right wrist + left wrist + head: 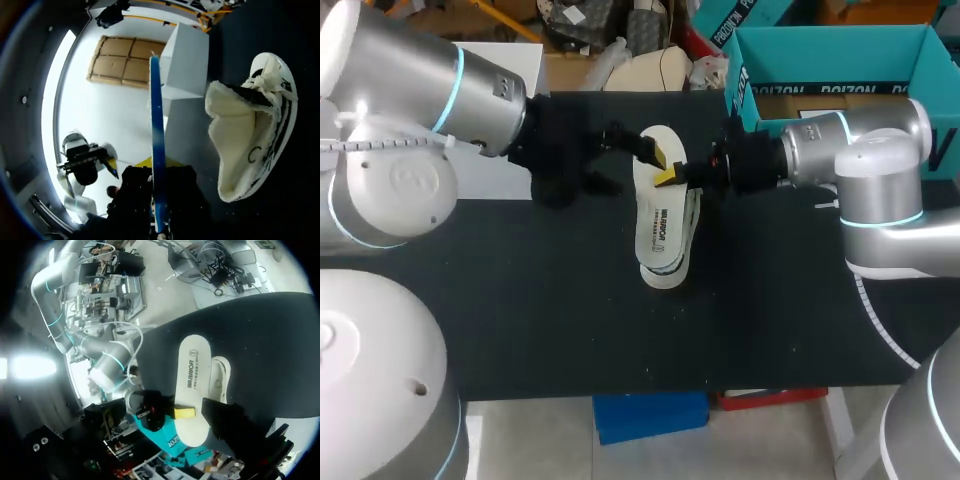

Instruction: Take the shoe out of the shoebox, open the shoe tongue, remove and reinsert the insole, then place the shoe into the shoebox

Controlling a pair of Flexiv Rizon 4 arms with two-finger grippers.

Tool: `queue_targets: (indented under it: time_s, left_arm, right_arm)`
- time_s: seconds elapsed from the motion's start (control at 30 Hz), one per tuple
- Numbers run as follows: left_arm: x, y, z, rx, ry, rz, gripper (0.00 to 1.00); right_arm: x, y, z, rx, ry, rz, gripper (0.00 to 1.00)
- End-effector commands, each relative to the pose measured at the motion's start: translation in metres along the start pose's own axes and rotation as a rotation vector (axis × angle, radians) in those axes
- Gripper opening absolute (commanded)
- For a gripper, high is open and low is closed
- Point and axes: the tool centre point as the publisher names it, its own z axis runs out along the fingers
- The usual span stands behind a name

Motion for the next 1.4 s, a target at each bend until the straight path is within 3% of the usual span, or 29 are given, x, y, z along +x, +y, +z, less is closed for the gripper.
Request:
queue_targets:
  time_s: [0.03,0.3,0.5,0.9,1.4]
  left_arm:
    - [-0.005,-0.001,0.001,-0.004,0.357,-0.002,1.0]
    - [-0.005,-0.001,0.001,-0.004,0.357,-0.002,1.0]
    - [-0.008,0.003,0.01,0.051,0.493,-0.115,1.0]
    - [-0.004,-0.012,0.016,0.078,0.703,-0.009,1.0]
    - [0.003,-0.02,0.023,0.127,0.741,0.065,1.0]
  right_arm:
    - [0.0,0.001,0.001,0.001,-0.001,0.001,0.0]
    - [0.0,0.001,0.001,0.001,-0.001,0.001,0.0]
    - [0.0,0.001,0.001,0.001,-0.001,0.001,0.0]
    - [0.0,0.001,0.001,0.001,-0.001,0.001,0.0]
    - [0.0,0.001,0.001,0.001,-0.001,0.001,0.0]
